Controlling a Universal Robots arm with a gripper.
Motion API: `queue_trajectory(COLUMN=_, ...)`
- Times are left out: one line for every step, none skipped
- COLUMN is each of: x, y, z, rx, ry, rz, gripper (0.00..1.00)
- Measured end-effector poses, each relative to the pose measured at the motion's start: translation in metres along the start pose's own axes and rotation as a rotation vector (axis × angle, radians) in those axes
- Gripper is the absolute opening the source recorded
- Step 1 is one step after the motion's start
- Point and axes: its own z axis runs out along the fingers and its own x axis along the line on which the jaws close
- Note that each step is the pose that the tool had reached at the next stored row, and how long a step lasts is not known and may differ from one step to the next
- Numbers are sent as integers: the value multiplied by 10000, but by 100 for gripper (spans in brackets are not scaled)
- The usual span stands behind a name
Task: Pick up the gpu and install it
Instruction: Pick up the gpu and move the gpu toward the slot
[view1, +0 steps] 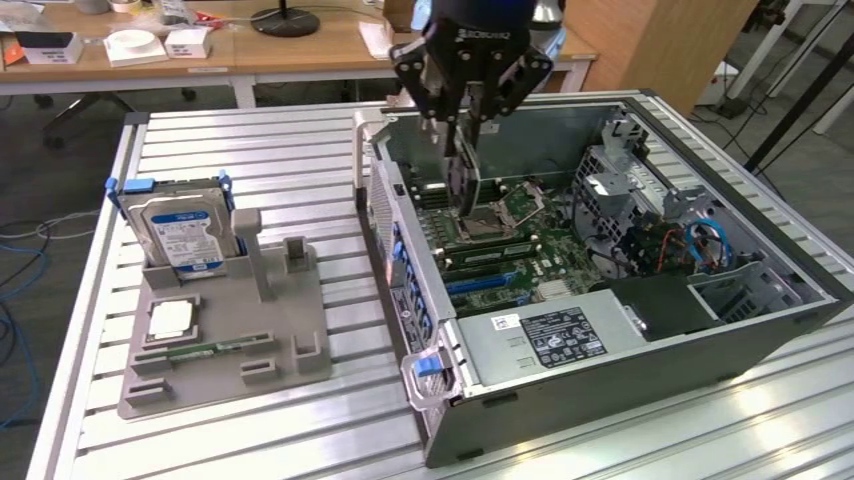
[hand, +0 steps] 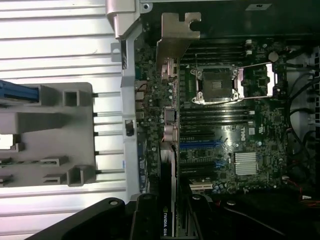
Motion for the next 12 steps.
queue_trajectory(x=-37, y=3, z=6, rx=0, ry=0, rz=1, gripper=26)
queue_trajectory(x=-79, y=5, z=11, rx=0, ry=0, rz=-1, gripper=26)
queue_trajectory(x=-116, y=8, z=17, rx=0, ry=0, rz=-1, gripper=26)
queue_trajectory(x=-153, y=11, z=22, rx=-1, ry=-1, rz=0, gripper=26)
queue_trajectory(x=-322, y=23, z=46, rx=-1, ry=0, rz=0, gripper=26)
queue_trajectory(x=-476, y=33, z=69, rx=0, ry=0, rz=0, gripper=26)
queue_trajectory(x=-624, y=44, z=93, rx=-1, ry=0, rz=0, gripper=26)
queue_trajectory(x=-698, y=49, z=106, rx=-1, ry=-1, rz=0, gripper=26)
queue_trajectory(x=-723, y=50, z=108, rx=-1, ry=-1, rz=-1, gripper=26)
queue_trajectory(x=-753, y=53, z=111, rx=0, ry=0, rz=0, gripper=26)
queue_trajectory(x=-782, y=55, z=115, rx=-1, ry=0, rz=0, gripper=26)
queue_trajectory(x=-813, y=57, z=118, rx=0, ry=-1, rz=0, gripper=26)
